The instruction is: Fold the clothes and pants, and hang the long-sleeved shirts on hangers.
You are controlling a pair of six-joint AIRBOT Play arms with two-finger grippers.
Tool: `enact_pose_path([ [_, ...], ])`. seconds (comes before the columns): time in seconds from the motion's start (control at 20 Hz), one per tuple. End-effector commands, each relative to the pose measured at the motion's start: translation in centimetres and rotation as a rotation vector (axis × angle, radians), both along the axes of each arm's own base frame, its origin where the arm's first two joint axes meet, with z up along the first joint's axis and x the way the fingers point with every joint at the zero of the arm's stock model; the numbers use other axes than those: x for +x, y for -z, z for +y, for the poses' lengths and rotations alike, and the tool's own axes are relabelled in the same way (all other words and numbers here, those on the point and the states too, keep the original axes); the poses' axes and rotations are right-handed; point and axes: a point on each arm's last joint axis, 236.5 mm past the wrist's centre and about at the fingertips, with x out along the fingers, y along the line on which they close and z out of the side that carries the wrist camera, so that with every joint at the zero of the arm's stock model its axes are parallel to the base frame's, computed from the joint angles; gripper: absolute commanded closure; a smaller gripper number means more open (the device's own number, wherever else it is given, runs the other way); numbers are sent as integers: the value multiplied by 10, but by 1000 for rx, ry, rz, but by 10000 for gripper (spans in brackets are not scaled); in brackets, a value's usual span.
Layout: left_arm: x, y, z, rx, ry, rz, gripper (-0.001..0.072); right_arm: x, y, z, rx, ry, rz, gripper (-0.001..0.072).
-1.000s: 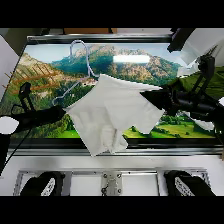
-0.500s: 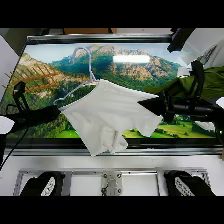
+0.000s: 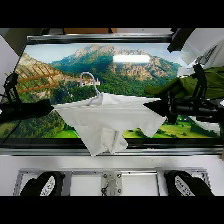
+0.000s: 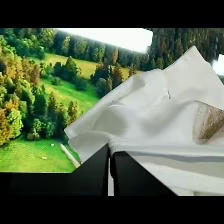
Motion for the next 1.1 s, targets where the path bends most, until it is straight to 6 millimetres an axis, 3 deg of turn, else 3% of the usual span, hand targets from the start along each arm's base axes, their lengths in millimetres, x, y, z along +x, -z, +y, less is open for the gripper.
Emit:
enact_pose_path([
  [0.0, 14, -43, -19, 26, 86, -84, 691, -2, 7, -2, -11, -11, -40, 704],
  [0.1, 17, -86, -44, 34, 165, -181, 691, -3, 7, 1, 68, -6, -62, 704],
  [0.2, 6, -118, -72, 44, 263, -235, 691, 0, 2, 0, 210, 35, -78, 703],
  [0.4, -9, -166, -89, 170, 315, -331, 691, 3, 11, -6, 356, 104, -67, 704],
  [0.5, -16, -192, -104, 195, 357, -386, 692, 3, 4, -3, 385, 100, -74, 704],
  [0.7, -24, -202, -135, 270, 460, -319, 691, -10, -11, 21, 444, 29, -87, 704],
  [1.05, -22, -185, -182, 333, 579, -250, 691, -25, -37, 50, 493, -60, -108, 704],
])
